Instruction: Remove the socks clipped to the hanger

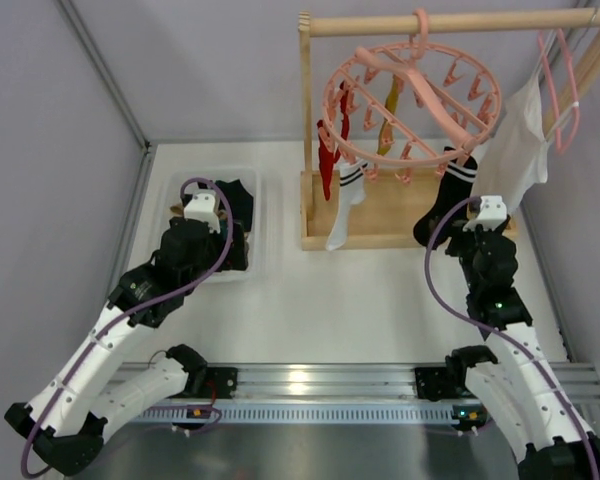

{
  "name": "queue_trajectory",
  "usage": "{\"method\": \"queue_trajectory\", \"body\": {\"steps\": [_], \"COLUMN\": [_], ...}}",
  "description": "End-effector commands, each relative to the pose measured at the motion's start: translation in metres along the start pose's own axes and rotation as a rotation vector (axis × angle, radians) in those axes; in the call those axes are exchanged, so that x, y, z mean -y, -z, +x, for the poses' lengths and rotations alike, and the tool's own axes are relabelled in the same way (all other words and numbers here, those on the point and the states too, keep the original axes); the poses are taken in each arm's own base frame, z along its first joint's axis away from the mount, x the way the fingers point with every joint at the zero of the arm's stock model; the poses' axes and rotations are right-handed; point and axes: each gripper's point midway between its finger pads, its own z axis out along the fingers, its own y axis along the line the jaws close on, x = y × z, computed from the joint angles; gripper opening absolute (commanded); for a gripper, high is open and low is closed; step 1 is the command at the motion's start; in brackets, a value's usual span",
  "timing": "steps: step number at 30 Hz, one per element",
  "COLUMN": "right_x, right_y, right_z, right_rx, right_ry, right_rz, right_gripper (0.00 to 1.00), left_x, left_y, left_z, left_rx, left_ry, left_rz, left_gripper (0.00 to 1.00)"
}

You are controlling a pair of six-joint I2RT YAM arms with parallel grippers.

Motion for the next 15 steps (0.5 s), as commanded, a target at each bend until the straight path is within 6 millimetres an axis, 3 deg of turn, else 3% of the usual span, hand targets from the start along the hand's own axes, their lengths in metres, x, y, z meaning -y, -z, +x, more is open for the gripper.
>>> {"method": "queue_trajectory", "body": {"steps": [1, 9, 15], "right_x": [-0.020, -0.024, 0.002], "right_y": [-0.013, -0.031, -0.054], "right_z": [-0.049, -0.055, -0.047], "right_rx": [0.165, 0.231, 0.210], "right_ry": [0.072, 0.046, 0.051], "right_rz": [-0.132, -0.191, -0.122], "right_gripper": [1.00, 0.97, 0.94], "left_x": [0.008, 0.008, 0.009], "left_y": [0.000, 0.003, 0.002], "left_z": [-0.011, -0.010, -0.008], "left_rx": [0.049, 0.057, 0.050], "left_ry": [0.005, 0.006, 0.004], "left_rz": [0.046, 0.060, 0.064], "left_gripper": [0.98, 0.98, 0.98]}}
